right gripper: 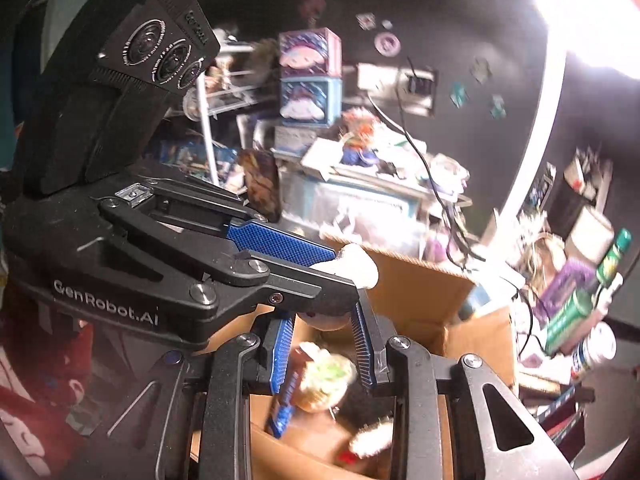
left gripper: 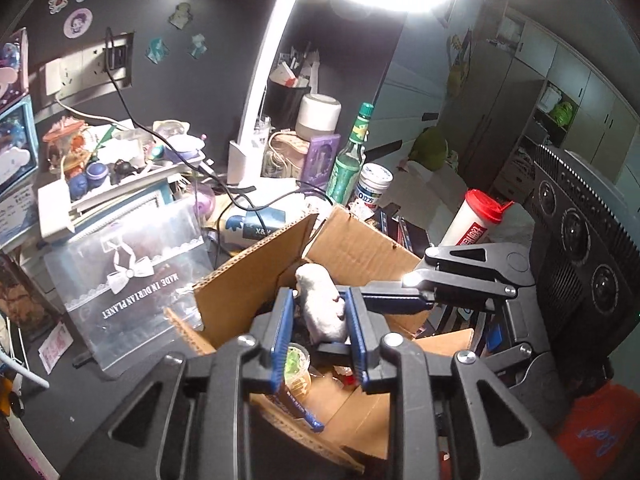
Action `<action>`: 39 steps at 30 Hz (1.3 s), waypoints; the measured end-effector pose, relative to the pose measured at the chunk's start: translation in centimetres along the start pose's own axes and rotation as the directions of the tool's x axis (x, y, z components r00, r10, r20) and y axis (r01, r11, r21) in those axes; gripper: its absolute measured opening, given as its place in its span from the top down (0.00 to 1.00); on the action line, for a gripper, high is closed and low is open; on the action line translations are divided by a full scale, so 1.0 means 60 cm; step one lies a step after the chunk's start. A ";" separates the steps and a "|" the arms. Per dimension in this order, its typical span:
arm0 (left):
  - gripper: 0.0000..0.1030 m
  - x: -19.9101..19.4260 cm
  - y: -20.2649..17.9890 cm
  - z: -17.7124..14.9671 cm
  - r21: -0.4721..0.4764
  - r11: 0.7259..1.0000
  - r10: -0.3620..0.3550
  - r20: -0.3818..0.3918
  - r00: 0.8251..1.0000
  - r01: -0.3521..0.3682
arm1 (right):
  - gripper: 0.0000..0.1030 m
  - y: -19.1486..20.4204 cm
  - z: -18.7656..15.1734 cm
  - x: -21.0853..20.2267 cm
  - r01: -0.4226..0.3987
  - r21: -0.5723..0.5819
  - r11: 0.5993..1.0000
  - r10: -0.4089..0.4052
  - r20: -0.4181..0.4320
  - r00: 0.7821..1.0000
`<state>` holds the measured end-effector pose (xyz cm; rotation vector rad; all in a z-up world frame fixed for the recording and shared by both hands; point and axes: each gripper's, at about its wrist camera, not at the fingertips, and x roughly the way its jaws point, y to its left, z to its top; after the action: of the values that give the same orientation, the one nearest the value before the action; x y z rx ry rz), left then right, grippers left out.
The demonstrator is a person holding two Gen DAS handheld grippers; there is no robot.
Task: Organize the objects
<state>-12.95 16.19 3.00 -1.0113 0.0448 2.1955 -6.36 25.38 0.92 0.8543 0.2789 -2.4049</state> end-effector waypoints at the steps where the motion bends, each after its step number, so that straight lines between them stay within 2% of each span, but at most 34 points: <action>1: 0.77 0.011 -0.004 0.003 0.003 1.000 -0.001 -0.013 1.000 0.001 | 0.77 -0.008 -0.004 0.003 0.000 0.010 1.000 0.000 -0.013 1.000; 3: 0.76 0.028 -0.010 0.006 0.006 1.000 -0.007 -0.031 0.999 0.007 | 0.76 -0.023 -0.012 0.007 0.005 0.026 1.000 -0.004 -0.036 0.999; 5: 0.62 0.039 -0.015 0.009 0.012 1.000 0.006 -0.041 0.999 -0.005 | 0.75 -0.032 -0.018 0.006 0.020 0.033 0.999 -0.018 -0.043 0.999; 6: 0.43 0.041 -0.018 0.010 0.019 1.000 0.018 -0.037 0.999 -0.017 | 0.71 -0.036 -0.022 0.004 0.029 0.032 0.999 -0.027 -0.048 0.998; 7: 0.25 0.042 -0.019 0.011 0.025 0.999 0.026 -0.027 0.999 -0.026 | 0.60 -0.038 -0.023 0.003 0.035 0.031 0.999 -0.034 -0.052 0.998; 8: 0.19 0.039 -0.020 0.012 0.032 0.999 0.034 -0.013 0.999 -0.034 | 0.52 -0.040 -0.025 0.000 0.045 0.029 0.999 -0.043 -0.048 0.998; 9: 0.17 0.034 -0.022 0.012 0.040 0.998 0.040 -0.002 0.999 -0.040 | 0.37 -0.041 -0.026 -0.005 0.053 0.027 0.998 -0.052 -0.039 0.998; 11: 0.15 0.027 -0.021 0.012 0.039 0.998 0.045 0.002 0.999 -0.045 | 0.33 -0.041 -0.027 -0.010 0.070 0.018 0.997 -0.069 -0.027 0.997; 13: 0.07 0.017 -0.018 0.010 0.032 0.997 0.067 0.020 0.998 -0.068 | 0.33 -0.042 -0.027 -0.013 0.071 0.020 0.997 -0.071 -0.025 0.997; 16: 0.02 -0.004 -0.014 0.004 0.025 0.994 0.103 0.054 0.993 -0.105 | 0.33 -0.040 -0.025 -0.015 0.071 0.023 0.997 -0.070 -0.022 0.997; 23: 0.01 -0.049 0.003 -0.020 -0.011 0.989 0.150 0.101 0.983 -0.150 | 0.29 -0.020 -0.016 -0.015 0.068 0.011 0.998 -0.067 -0.013 0.998; 28: 0.01 -0.091 0.011 -0.049 -0.041 0.979 0.205 0.142 0.968 -0.201 | 0.14 -0.002 -0.009 -0.028 0.076 0.008 0.997 -0.076 0.023 0.997; 29: 0.01 -0.100 0.012 -0.055 -0.048 0.975 0.221 0.151 0.964 -0.216 | 0.14 0.001 -0.008 -0.031 0.075 0.011 0.997 -0.076 0.034 0.997; 34: 0.01 -0.154 0.020 -0.093 -0.096 0.946 0.324 0.206 0.923 -0.311 | 0.04 0.019 -0.004 -0.054 0.068 0.027 0.997 -0.071 0.127 0.989; 39: 0.01 -0.206 0.029 -0.132 -0.189 0.909 0.413 0.287 0.864 -0.371 | 0.00 0.040 -0.009 -0.077 0.053 0.002 0.999 -0.052 0.263 0.963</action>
<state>-3.39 5.18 5.41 -0.7424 -0.0448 2.7492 -1.74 25.64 3.40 0.5208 0.2058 -2.5306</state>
